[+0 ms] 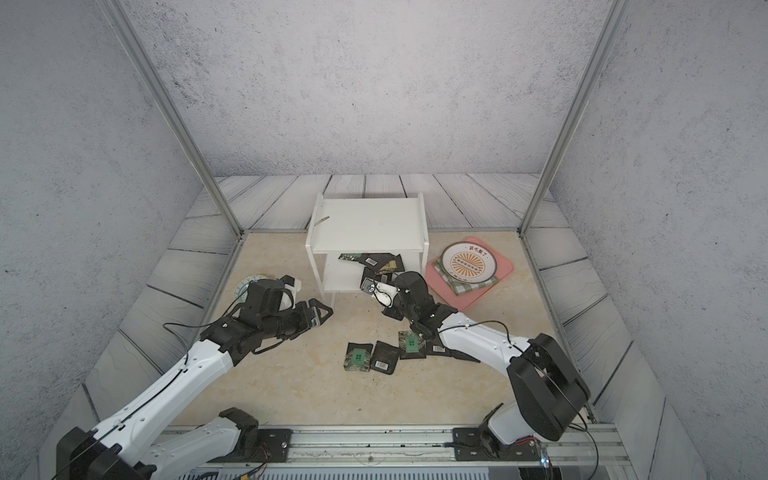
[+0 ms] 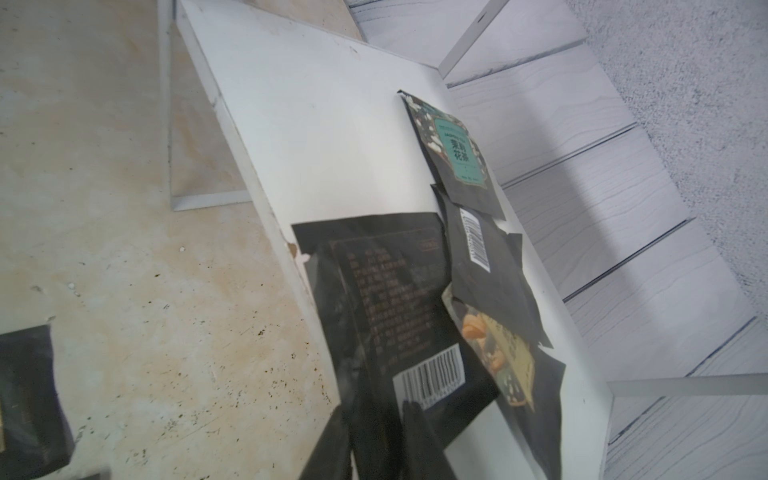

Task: Remove the tea bags from the shelf
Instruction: Pick up the tea bag from the shelf.

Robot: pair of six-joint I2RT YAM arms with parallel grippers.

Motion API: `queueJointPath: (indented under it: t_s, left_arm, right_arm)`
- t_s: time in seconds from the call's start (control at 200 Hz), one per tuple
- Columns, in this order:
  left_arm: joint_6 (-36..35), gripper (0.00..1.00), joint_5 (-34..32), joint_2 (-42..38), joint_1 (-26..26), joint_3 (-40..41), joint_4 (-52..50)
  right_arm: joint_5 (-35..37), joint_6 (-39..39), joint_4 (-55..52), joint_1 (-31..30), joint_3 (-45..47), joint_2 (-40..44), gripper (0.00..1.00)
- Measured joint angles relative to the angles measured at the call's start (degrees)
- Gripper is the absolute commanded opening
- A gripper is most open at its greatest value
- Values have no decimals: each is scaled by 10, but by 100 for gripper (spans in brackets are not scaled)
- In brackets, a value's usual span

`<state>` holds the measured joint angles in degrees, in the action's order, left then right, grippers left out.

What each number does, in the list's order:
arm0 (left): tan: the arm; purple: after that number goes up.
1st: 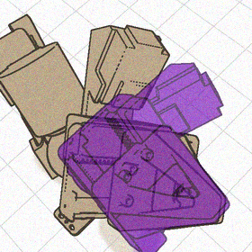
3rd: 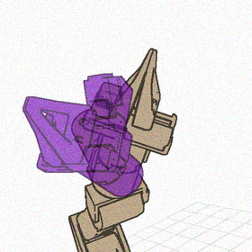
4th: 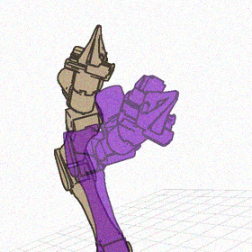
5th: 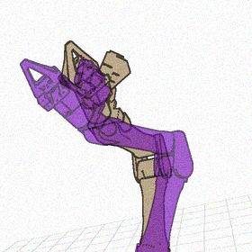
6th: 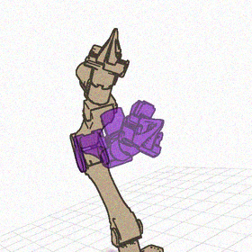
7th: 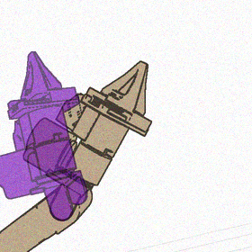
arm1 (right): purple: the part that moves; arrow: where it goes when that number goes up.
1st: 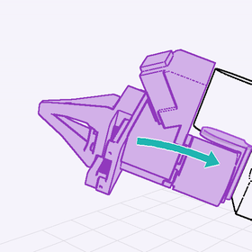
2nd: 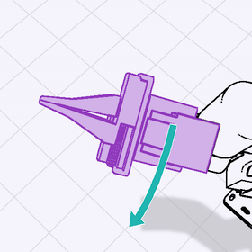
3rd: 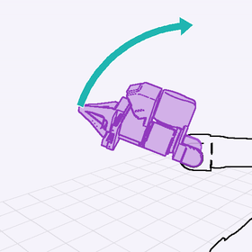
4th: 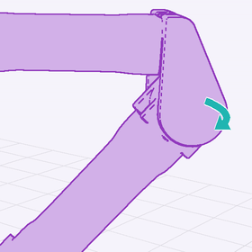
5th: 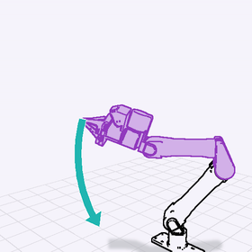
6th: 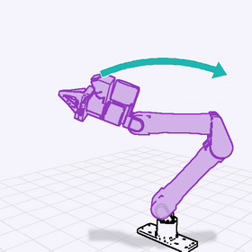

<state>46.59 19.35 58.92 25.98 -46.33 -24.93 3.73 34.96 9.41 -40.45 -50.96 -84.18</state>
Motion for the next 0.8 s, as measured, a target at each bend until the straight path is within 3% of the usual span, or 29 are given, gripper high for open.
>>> queueJointPath:
  t_s: [0.275,0.801]
  left_arm:
    - [2,78,4,0,0,0,4]
    - [-1,79,7,-2,0,-23,-2]
  right_arm:
    - [-2,-1,-16,-3,2,15,10]
    - [-47,-5,-65,-20,14,83,8]
